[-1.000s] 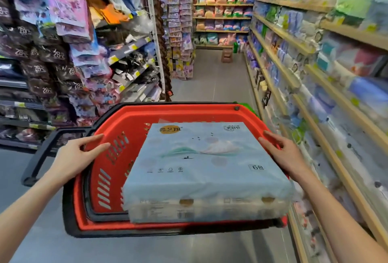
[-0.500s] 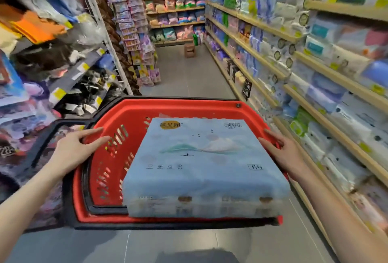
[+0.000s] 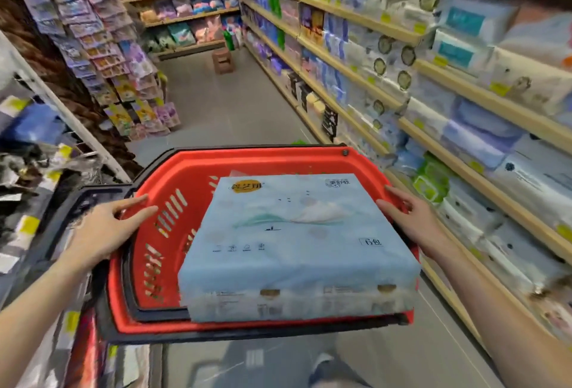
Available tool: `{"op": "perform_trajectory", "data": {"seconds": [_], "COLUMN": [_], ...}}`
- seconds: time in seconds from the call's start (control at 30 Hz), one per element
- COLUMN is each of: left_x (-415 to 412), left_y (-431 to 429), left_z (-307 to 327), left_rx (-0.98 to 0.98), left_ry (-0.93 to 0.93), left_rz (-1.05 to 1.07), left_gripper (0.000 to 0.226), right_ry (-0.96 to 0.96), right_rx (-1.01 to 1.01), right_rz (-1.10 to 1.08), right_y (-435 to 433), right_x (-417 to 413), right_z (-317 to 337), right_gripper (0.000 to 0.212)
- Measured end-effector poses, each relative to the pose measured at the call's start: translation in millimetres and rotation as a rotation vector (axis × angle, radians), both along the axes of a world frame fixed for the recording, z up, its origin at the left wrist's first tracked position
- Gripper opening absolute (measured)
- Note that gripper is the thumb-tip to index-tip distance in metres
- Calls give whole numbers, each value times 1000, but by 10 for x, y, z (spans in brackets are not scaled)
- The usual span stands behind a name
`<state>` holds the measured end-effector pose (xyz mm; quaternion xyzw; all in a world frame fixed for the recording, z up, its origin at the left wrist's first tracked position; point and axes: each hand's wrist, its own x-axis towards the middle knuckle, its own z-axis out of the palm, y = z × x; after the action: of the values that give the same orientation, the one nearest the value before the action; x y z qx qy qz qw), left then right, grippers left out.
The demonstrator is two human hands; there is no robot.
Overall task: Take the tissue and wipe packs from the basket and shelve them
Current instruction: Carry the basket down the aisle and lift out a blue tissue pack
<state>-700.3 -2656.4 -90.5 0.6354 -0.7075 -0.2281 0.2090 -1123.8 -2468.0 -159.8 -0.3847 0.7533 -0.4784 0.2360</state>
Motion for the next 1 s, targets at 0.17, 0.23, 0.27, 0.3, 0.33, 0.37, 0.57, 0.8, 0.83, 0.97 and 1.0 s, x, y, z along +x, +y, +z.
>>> {"op": "perform_trajectory", "data": {"seconds": [0.17, 0.23, 0.27, 0.3, 0.33, 0.37, 0.57, 0.8, 0.83, 0.97, 1.0], "left_x": [-457, -689, -799, -911, -1017, -1135, -1790, -2851, -3004, -3648, -3789], "left_y": [-904, -1302, -1500, -1699, -1931, -2166, -3371, -4621, -4706, -4859, -4871], "left_z": [-68, -80, -97, -113, -148, -179, -261, -289, -349, -618, -726], "left_rx": [31, 22, 19, 31, 48, 54, 134, 231, 252, 303, 324], "left_ry": [-29, -27, -23, -24, -25, -30, -55, -146, -162, -247, -278], "left_rz": [-93, -135, -164, -195, -225, -260, -494, -810, -843, -935, -953], "left_gripper": [42, 41, 41, 41, 42, 42, 40, 34, 34, 43, 47], "right_ry": [-7, -6, -6, -11, -20, -26, -54, -230, -256, -385, -396], "right_rx": [39, 48, 52, 53, 52, 54, 42, 9, 8, 10, 20], "right_rz": [-30, -74, -103, -134, -170, -204, -413, -755, -799, -938, -968], "right_y": [-615, -823, -924, -1024, -1126, -1219, -1692, -2044, -2063, -2107, -2101], "right_x": [-348, -443, -488, -532, -571, -598, -603, -156, -111, -31, -49], "right_z": [-57, -82, -100, -119, -139, -178, -354, -715, -771, -1000, -1066], "right_gripper": [52, 52, 52, 51, 50, 50, 50, 54, 55, 54, 54]}}
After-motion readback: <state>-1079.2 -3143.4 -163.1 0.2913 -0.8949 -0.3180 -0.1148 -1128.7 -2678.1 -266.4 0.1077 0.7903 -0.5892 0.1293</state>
